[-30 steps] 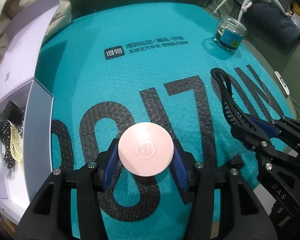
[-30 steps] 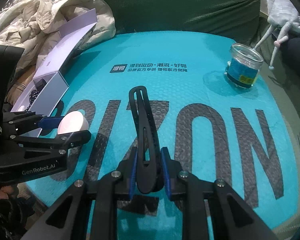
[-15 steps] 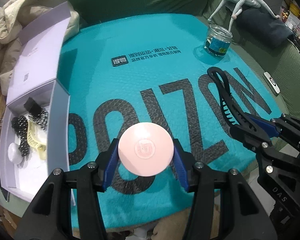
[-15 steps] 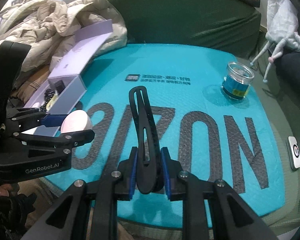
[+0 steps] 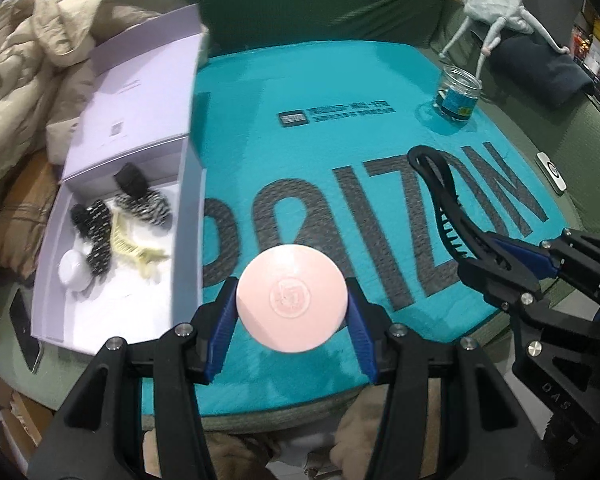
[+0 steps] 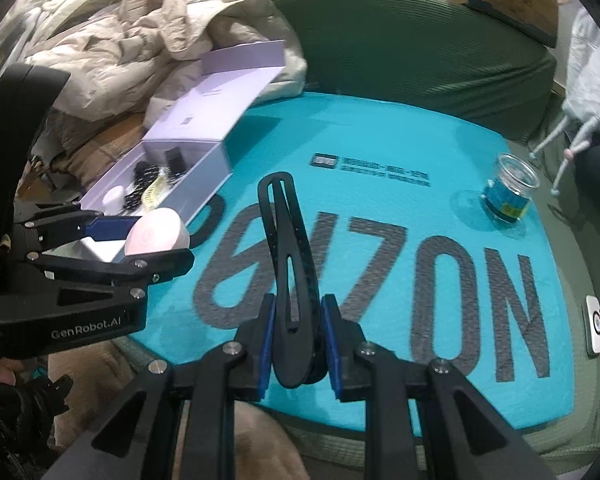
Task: Organize objects
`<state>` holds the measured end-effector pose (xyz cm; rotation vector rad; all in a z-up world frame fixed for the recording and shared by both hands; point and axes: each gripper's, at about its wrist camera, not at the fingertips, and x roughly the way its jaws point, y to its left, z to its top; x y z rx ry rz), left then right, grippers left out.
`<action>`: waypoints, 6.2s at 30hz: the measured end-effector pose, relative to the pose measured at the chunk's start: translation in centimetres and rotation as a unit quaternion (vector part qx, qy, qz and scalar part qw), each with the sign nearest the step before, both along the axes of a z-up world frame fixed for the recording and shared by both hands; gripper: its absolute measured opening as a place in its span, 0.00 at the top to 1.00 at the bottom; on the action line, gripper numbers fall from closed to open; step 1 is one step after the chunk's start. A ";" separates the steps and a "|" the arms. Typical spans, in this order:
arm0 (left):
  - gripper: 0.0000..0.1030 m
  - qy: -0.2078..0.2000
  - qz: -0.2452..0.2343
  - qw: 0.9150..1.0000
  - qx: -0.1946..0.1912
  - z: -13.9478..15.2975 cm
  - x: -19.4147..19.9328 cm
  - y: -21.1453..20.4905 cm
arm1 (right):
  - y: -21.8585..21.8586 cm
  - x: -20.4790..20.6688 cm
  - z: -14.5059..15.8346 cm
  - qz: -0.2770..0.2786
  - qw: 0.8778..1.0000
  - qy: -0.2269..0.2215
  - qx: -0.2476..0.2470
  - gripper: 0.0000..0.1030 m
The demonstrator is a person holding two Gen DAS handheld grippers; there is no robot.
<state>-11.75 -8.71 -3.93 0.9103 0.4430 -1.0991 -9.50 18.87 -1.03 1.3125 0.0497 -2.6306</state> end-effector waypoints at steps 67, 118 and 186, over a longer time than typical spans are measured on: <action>0.52 0.033 0.184 0.982 -0.003 4.6 19.4 8.8 | -22.1 -4.6 -3.2 0.216 0.975 -0.045 0.019 0.79; 0.52 0.073 0.224 0.969 0.069 0.4 26.5 3.0 | -24.6 -12.9 -7.5 0.230 0.968 -0.084 0.044 0.79; 0.16 -0.083 0.165 0.975 -0.123 13.5 10.9 10.9 | -16.6 -3.3 8.8 0.093 0.992 0.083 0.030 0.26</action>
